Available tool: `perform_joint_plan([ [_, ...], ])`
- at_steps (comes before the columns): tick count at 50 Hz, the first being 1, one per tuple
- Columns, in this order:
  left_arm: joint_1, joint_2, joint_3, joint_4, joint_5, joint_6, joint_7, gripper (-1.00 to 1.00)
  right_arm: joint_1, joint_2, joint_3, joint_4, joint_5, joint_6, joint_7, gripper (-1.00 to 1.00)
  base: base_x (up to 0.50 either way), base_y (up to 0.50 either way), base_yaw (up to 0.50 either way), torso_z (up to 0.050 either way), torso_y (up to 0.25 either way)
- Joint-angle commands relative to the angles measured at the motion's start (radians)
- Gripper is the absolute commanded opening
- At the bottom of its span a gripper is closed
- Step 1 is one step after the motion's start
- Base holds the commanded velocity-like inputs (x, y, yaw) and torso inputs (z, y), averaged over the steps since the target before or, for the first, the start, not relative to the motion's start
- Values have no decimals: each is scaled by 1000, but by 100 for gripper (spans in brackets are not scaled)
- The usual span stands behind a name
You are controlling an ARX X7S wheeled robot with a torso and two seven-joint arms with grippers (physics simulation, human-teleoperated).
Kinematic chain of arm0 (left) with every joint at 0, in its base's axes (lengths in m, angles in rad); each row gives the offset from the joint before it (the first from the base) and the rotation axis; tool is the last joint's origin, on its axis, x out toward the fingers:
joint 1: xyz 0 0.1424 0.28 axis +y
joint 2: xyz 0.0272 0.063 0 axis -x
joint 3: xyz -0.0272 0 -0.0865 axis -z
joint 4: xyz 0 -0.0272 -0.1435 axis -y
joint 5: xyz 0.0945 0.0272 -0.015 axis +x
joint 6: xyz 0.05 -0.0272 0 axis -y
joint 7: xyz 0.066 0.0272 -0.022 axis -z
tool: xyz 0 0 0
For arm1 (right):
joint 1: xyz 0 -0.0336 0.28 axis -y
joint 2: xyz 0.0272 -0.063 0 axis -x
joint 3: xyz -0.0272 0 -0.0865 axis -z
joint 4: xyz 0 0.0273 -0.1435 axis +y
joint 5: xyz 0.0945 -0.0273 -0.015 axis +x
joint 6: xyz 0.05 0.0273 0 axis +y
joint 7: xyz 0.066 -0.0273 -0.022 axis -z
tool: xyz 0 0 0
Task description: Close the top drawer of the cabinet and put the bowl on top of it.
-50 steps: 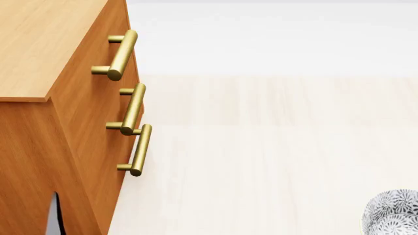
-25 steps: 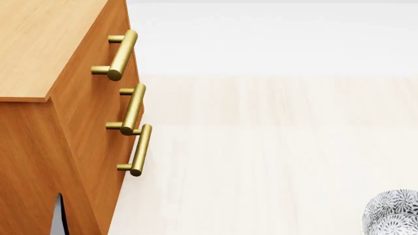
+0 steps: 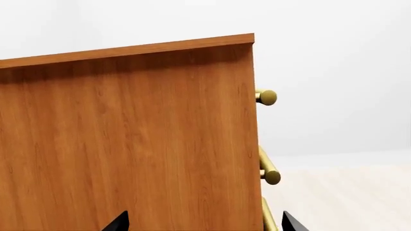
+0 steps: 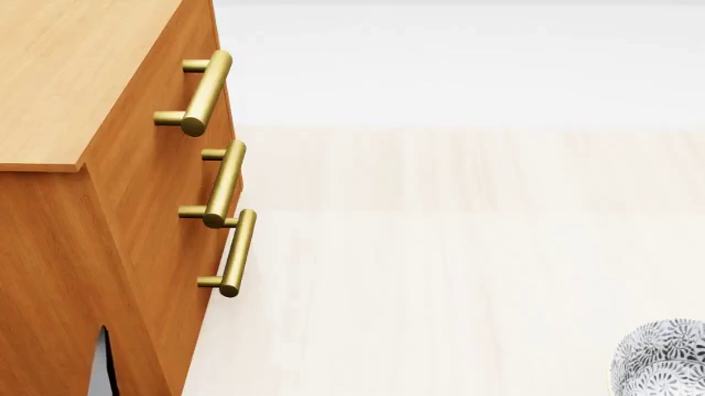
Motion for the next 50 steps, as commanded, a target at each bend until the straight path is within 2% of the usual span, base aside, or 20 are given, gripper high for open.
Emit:
perform_joint_plan([
  [1,-2,-2,2,-4,-1,1,-3,100,-15,-24,6,37,12,-18,-7,100,0,0,0,0,0],
  [14,-5,-2,9,-10,0,4,-6,100,-35,-36,12,76,12,-49,-9,100,0,0,0,0,0],
  [15,-4,-2,10,-10,0,3,-6,100,-39,-40,13,87,12,-54,-8,-100,0,0,0,0,0],
  [31,10,-5,20,-21,16,24,-16,100,-33,-53,30,85,6,-68,-6,-100,0,0,0,0,0],
  [50,-14,1,22,-65,14,30,-20,100,38,27,86,-39,10,-101,3,-100,0,0,0,0,0],
])
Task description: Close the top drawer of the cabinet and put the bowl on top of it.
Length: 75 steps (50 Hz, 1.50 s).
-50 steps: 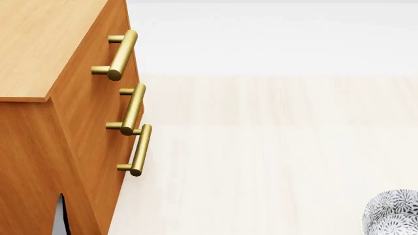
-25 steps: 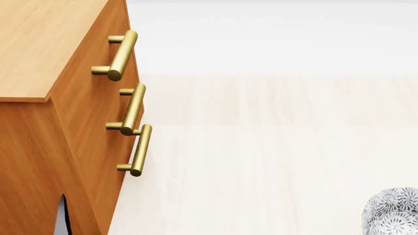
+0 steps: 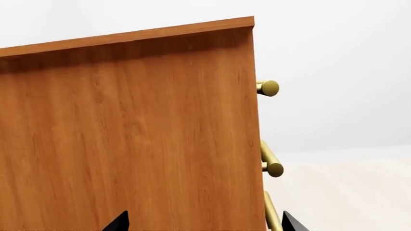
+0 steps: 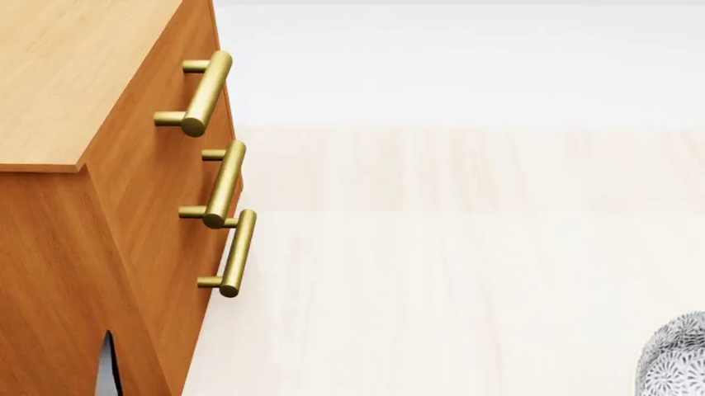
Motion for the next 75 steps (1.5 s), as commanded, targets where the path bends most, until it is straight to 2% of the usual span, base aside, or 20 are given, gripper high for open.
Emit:
perform_joint_plan([
  [1,-8,2,0,-23,-3,8,-2,100,57,50,41,-70,0,-8,7,-100,0,0,0,0,0],
  [8,-13,3,0,-27,-7,3,-5,100,139,100,94,-141,15,22,-6,-100,0,0,0,0,0],
  [14,-17,2,-1,-34,-20,13,4,100,269,135,173,-217,80,137,-43,-100,0,0,0,0,0],
  [18,-25,1,-1,-48,-51,13,25,100,368,108,232,-244,147,255,-64,-100,0,0,0,0,0],
  [26,-26,-3,-6,-58,-67,20,34,100,558,-58,334,-190,291,469,-89,-100,0,0,0,8,199],
  [38,-26,-9,-20,-86,-132,60,80,100,720,-265,412,-68,386,600,-118,-100,0,0,0,17,221],
  [50,-38,-11,-15,-77,-161,40,88,100,820,-446,463,100,415,648,-167,-100,0,0,0,36,134],
  [53,-40,-12,-21,-82,-171,35,88,100,829,-523,457,173,398,655,-192,-100,0,0,0,35,189],
  [64,-51,-15,-34,-99,-201,25,92,100,849,-730,463,383,357,634,-283,-100,0,0,0,32,203],
  [75,-50,-24,-43,-92,-219,15,90,100,873,-880,482,514,332,599,-351,-100,0,0,0,25,226],
])
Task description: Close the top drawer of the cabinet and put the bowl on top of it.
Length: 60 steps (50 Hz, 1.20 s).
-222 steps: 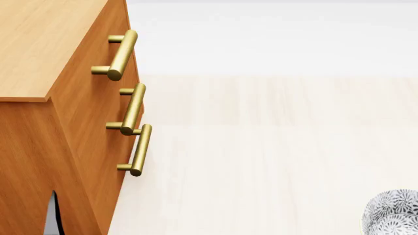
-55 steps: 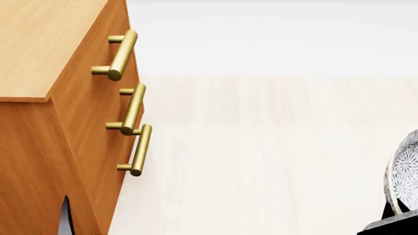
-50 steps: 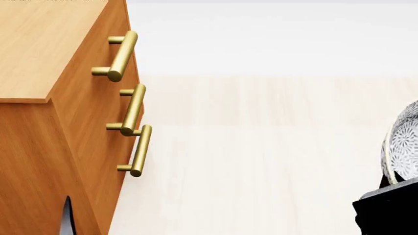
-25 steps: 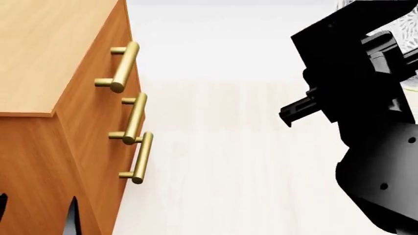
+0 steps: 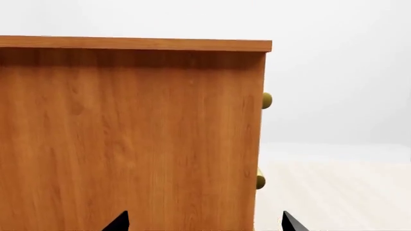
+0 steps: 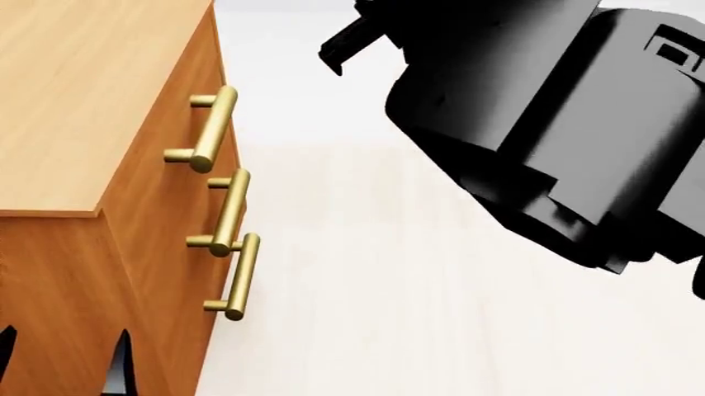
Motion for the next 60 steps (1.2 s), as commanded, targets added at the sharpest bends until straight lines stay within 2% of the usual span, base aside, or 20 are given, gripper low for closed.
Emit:
perform_joint_plan([
  [1,-2,-8,-10,3,-23,-12,-1,100,38,-173,26,149,-45,-14,-63,-100,0,0,0,13,250],
  [12,-8,-10,-17,5,-35,-16,-6,100,50,-290,36,238,-68,-45,-110,-100,0,0,0,8,250],
  [19,-16,-7,-12,-12,-34,-9,-1,100,51,-379,37,228,-72,-53,-114,-100,0,0,0,7,250],
  [36,-3,-10,-13,-5,-29,10,-7,100,6,-512,23,196,-66,-70,-74,-100,0,0,0,1,248],
  [42,4,-13,-17,-1,-22,21,-12,100,27,-513,-41,121,-5,-104,-30,-100,0,0,0,0,19],
  [60,-2,-14,-16,-20,-11,28,-20,100,-6,-513,-43,-21,-33,-69,-10,-100,0,0,0,0,0],
])
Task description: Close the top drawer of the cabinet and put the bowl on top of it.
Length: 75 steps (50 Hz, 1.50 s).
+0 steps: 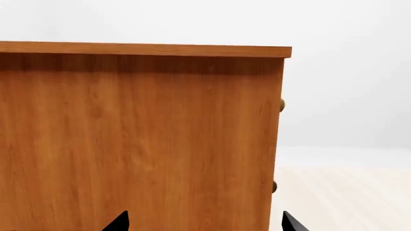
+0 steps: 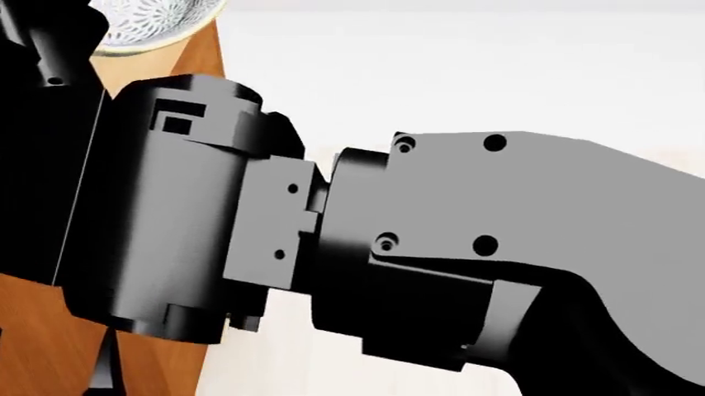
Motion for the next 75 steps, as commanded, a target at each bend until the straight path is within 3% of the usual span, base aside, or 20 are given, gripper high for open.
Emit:
perform_joint_plan([
  [1,-2,-2,-5,-3,-3,3,-5,100,-18,-7,-4,-70,-45,18,13,-100,0,0,0,0,0],
  [13,4,-3,-8,-5,-4,14,-9,100,-49,-7,-3,-157,-66,42,18,-100,0,0,0,0,0],
  [35,27,-5,-44,-57,-38,73,7,100,-222,-7,1,-127,-216,58,-76,-100,0,0,0,0,0],
  [54,31,-7,-52,-56,-51,81,2,100,-208,-7,1,-143,-229,87,-77,-100,0,0,0,0,0],
  [55,29,-6,-52,-58,-52,80,1,100,-198,-7,2,-141,-217,84,-68,100,0,0,0,0,0],
  [64,27,-8,-50,-53,-54,77,-2,100,-102,-7,1,-152,-156,76,-25,100,0,0,0,0,0],
  [75,30,-10,-50,-55,-55,83,-2,100,177,-7,-2,-78,26,-8,28,100,0,0,0,0,0],
])
